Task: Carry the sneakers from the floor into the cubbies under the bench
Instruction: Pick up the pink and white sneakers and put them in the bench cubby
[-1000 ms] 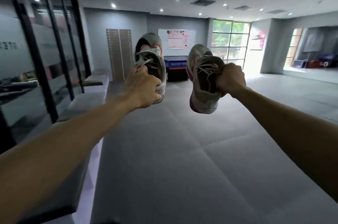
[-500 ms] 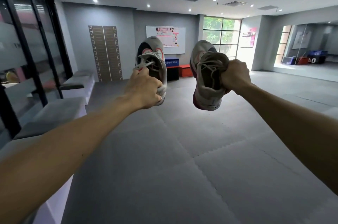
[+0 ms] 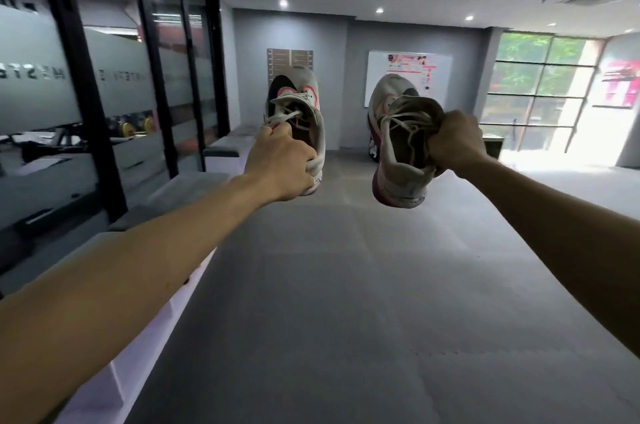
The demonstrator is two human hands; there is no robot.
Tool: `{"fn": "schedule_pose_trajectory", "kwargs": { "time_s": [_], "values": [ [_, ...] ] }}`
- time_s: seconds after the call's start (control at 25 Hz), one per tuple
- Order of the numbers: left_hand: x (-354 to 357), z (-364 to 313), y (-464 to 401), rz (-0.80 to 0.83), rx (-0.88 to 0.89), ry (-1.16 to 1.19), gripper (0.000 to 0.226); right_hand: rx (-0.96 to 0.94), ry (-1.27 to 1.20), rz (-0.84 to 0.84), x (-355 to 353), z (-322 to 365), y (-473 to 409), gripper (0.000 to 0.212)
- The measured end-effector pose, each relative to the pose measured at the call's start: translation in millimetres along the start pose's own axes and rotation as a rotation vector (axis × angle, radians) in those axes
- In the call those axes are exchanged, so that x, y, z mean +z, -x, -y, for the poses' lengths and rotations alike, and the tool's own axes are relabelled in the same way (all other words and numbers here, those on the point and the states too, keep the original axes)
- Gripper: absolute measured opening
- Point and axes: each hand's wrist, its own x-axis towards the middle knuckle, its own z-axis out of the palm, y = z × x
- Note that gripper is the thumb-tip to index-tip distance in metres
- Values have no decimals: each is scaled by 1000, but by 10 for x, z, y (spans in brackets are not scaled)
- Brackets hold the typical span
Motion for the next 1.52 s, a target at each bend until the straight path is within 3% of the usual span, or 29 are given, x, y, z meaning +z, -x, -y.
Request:
{"fn": "schedule_pose_trajectory", "kwargs": {
  "time_s": [0.28, 0.64, 0.92, 1.12, 1.24, 1.36, 1.52],
  "values": [
    [513, 908, -472, 15, -241, -144, 27, -164, -134, 157, 1375, 530, -943, 15],
    [922, 2411, -820, 40, -477, -361, 24, -410, -356, 297, 3034, 1974, -1772, 15],
    [1013, 3233, -476, 143, -722, -537, 18, -608, -550, 468, 4273, 3094, -1760, 19],
    [1222, 3644, -227, 166, -971, -658, 28, -833, -651, 585, 5077, 3857, -1648, 20],
    [1326, 3751, -95, 170, -1072, -734, 37, -947, -720, 625, 5441, 4192, -1501, 22],
    [1429, 3744, 67, 193, -1173, -770, 27, -1061, -763, 708, 5735, 4400, -1258, 23],
    [1487, 3681, 381, 233, -1251, -811, 21, -1063, -837, 884, 5925, 4548, -810, 21]
  ]
}}
